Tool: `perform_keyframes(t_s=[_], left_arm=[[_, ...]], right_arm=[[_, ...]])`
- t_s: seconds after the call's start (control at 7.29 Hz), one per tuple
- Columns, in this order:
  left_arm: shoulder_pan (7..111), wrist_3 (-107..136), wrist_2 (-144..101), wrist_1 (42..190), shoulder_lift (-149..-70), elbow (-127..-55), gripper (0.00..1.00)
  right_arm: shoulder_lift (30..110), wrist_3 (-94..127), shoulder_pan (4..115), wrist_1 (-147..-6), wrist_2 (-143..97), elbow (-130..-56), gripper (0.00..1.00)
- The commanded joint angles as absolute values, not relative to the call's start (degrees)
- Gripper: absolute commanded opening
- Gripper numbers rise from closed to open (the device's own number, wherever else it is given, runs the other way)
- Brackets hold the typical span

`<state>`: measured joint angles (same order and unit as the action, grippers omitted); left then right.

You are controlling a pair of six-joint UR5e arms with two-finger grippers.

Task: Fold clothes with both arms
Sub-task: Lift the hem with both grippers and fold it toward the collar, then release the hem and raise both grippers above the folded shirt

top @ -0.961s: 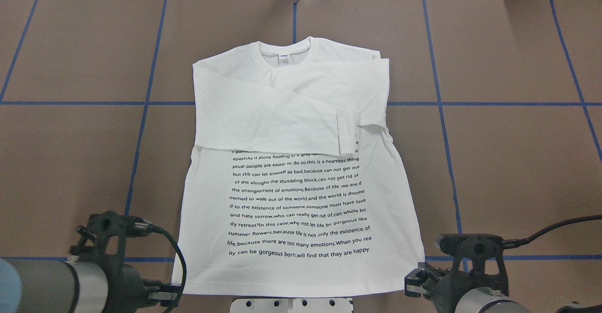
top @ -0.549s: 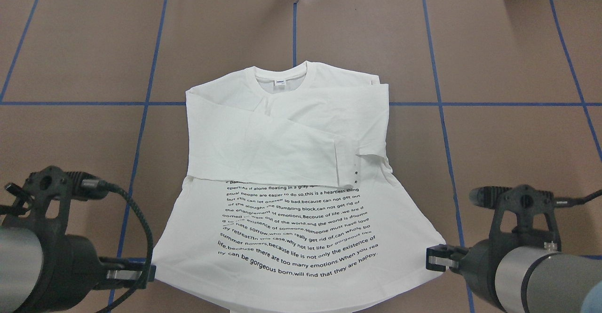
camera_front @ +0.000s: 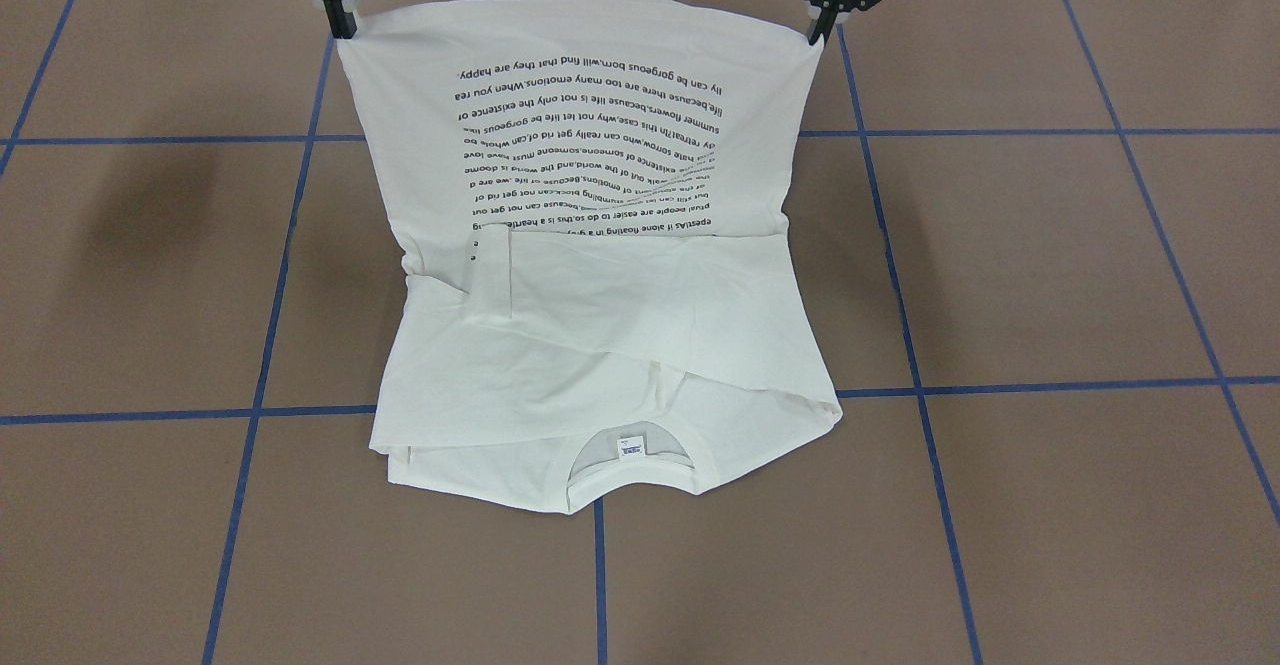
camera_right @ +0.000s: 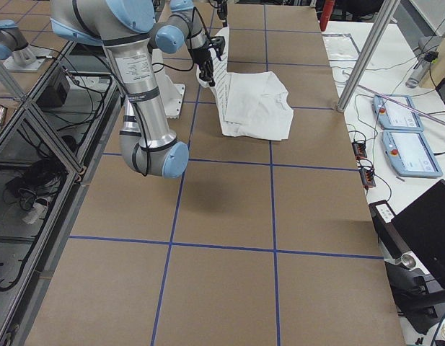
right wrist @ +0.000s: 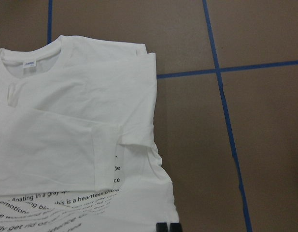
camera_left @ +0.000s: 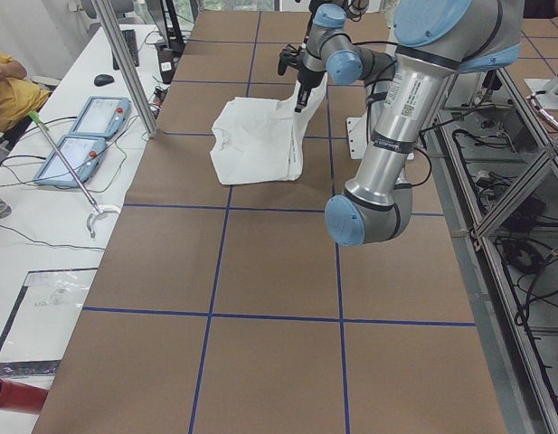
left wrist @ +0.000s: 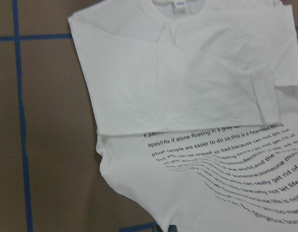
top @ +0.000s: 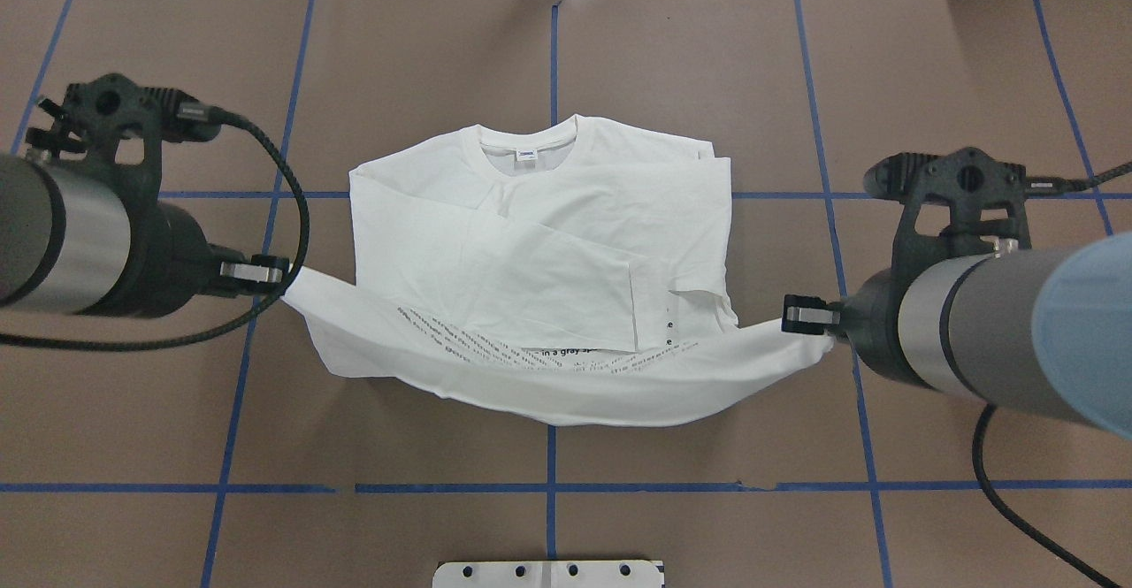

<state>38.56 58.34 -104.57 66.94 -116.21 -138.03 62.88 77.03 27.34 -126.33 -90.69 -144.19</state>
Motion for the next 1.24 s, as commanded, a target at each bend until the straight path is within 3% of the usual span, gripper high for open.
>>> perform_keyframes(t_s=[0.0, 0.55, 1.1], left_arm=[[46.3, 52.22, -104.42, 68.37, -122.49, -125.65, 0.0], [47.46, 51.94, -100.11, 92.66, -124.45, -100.43, 0.0], [47.11, 51.94, -98.53, 109.12, -125.86, -81.95, 0.0]], right_arm=[[57.15, 71.3, 36.01, -122.2, -92.55, -132.77, 0.0], [52.83, 67.85, 41.92, -102.35, -93.78, -107.46, 0.0], [51.16, 66.27, 41.92, -87.65, -93.34, -88.98, 0.0]])
